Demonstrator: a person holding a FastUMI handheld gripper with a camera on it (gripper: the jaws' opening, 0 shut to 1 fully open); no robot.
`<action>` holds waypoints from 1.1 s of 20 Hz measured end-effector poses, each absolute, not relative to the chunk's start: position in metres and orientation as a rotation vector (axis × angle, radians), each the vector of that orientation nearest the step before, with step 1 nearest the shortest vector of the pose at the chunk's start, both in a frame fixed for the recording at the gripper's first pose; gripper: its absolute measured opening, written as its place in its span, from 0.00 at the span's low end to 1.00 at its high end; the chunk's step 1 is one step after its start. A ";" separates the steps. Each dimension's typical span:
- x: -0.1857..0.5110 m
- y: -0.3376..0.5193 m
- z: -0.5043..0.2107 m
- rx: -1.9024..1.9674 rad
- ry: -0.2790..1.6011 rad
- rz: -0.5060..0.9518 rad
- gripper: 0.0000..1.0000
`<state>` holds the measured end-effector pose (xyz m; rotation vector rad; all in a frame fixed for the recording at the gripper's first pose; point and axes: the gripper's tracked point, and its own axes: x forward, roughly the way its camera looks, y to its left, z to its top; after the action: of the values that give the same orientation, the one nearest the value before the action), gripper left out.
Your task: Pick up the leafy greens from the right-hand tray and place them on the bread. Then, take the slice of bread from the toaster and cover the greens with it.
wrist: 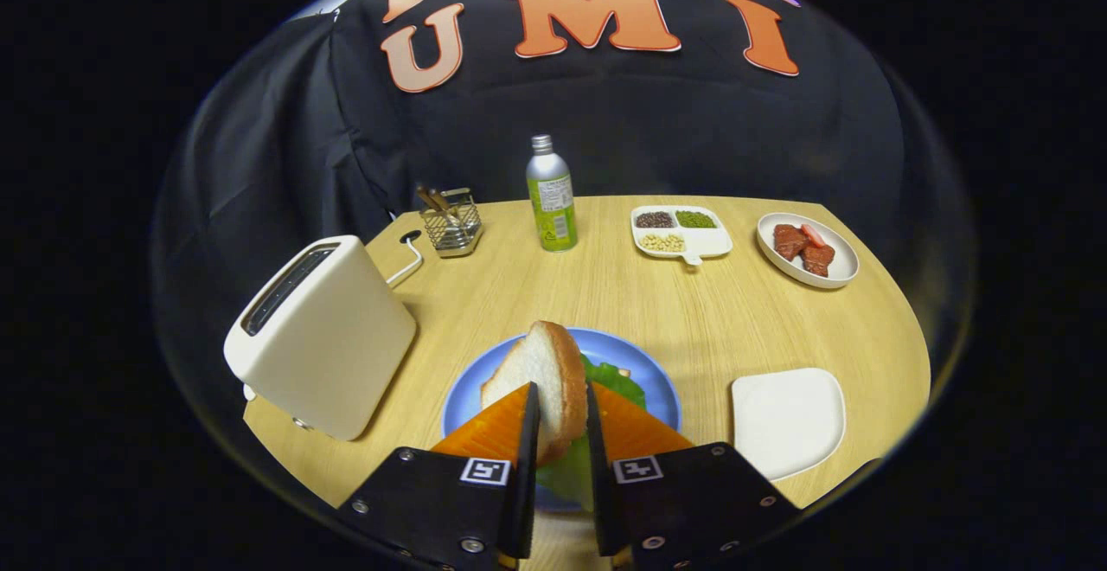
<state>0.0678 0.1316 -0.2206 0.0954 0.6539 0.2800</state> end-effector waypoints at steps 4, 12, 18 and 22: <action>0.072 0.110 -0.227 0.101 0.671 0.248 0.39; 0.084 0.065 -0.213 0.093 0.644 0.187 0.93; 0.092 0.015 -0.174 0.042 0.553 0.125 0.98; 0.092 -0.014 -0.137 0.022 0.475 0.096 0.98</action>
<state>0.0922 -0.0142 -0.1368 0.0224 0.4746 0.0960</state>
